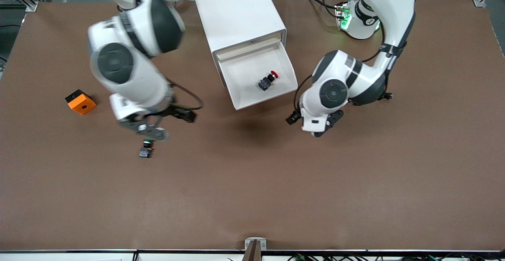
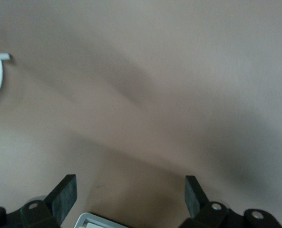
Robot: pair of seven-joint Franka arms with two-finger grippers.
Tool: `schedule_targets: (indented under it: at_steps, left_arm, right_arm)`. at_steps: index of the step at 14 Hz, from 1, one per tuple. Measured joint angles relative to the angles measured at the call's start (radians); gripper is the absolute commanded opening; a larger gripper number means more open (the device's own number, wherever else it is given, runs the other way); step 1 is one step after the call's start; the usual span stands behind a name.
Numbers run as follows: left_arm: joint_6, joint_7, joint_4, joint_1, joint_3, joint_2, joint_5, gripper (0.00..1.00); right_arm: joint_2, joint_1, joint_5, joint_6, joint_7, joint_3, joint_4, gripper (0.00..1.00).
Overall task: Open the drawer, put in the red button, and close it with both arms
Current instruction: 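Push the drawer shut with the left gripper while the right gripper retracts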
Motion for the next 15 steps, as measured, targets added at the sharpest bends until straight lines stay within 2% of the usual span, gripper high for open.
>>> schedule_targets:
  at_steps: [4, 7, 10, 13, 15]
  left_arm:
    - [0.110, 0.003, -0.071, -0.043, -0.062, 0.000, 0.004, 1.00]
    - [0.119, 0.013, -0.089, -0.040, -0.119, -0.007, 0.004, 1.00]
    - [0.119, 0.013, -0.133, -0.040, -0.199, -0.026, 0.004, 1.00]
    - [0.153, 0.001, -0.185, -0.041, -0.270, -0.031, 0.004, 1.00]
    - [0.169, -0.024, -0.205, -0.042, -0.301, -0.031, 0.004, 1.00]
  right_arm:
    - [-0.059, -0.188, -0.027, -0.065, -0.317, -0.002, 0.001, 1.00]
    - [-0.071, -0.294, -0.071, -0.112, -0.521, -0.003, 0.001, 1.00]
    - [-0.073, -0.407, -0.073, -0.116, -0.682, -0.003, 0.001, 1.00]
    - [-0.084, -0.491, -0.073, -0.144, -0.761, -0.002, 0.001, 1.00]
    - [-0.088, -0.507, -0.073, -0.144, -0.769, -0.002, 0.003, 1.00]
